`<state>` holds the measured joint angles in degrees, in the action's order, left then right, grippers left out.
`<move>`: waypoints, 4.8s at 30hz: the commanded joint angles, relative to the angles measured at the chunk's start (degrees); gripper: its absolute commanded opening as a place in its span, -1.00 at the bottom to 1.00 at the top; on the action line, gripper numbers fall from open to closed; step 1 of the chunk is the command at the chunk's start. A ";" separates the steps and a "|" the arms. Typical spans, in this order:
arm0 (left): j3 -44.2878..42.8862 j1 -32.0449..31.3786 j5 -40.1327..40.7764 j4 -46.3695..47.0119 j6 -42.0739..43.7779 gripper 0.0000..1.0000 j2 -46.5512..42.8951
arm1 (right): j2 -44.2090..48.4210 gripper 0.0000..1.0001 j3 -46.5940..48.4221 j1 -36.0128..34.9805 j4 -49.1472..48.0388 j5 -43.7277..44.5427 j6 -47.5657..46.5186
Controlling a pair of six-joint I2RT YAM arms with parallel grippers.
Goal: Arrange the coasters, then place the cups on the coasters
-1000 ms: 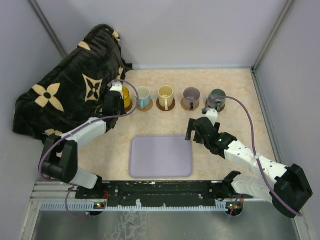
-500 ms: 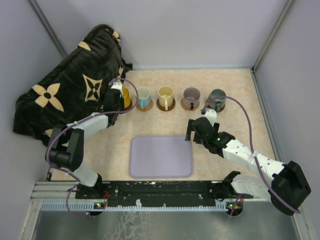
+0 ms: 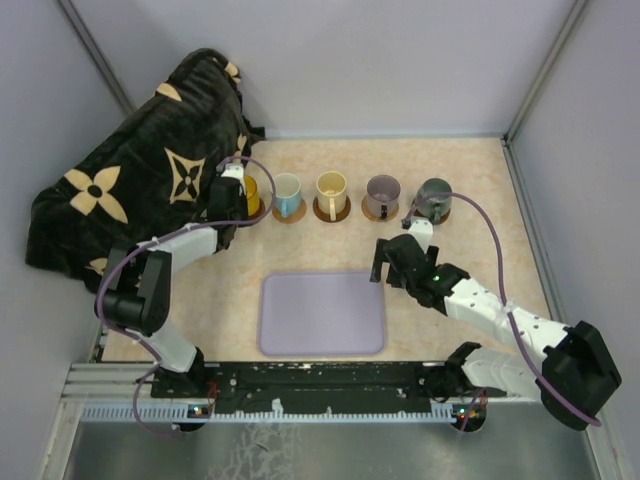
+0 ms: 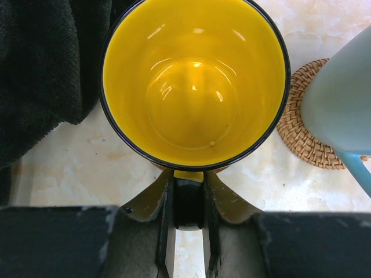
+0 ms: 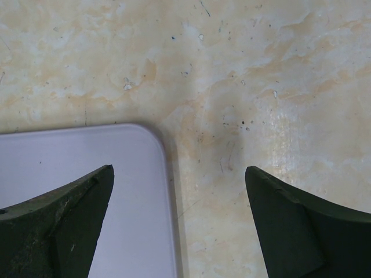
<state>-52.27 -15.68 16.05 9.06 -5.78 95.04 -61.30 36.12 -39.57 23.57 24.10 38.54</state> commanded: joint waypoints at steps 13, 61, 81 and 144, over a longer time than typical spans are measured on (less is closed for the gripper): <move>-2.27 1.14 -0.20 5.90 -1.59 -1.00 0.33 | -1.31 0.91 2.73 0.46 -1.73 1.11 -0.05; 2.21 1.18 -0.84 4.45 -3.58 -0.85 -0.42 | -2.57 0.91 2.03 0.44 -2.95 -0.51 0.22; 3.58 1.17 -0.07 2.28 -3.78 -0.17 -2.31 | -2.80 0.91 1.69 0.44 -3.29 -0.93 0.36; 3.30 1.14 2.90 -7.32 -5.12 1.00 -20.88 | 0.02 0.98 8.06 3.76 3.34 9.86 -3.08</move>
<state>-48.60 -14.94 17.52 5.17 -10.26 78.76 -64.05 39.94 -38.48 25.58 27.99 37.30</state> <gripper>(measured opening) 0.998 0.987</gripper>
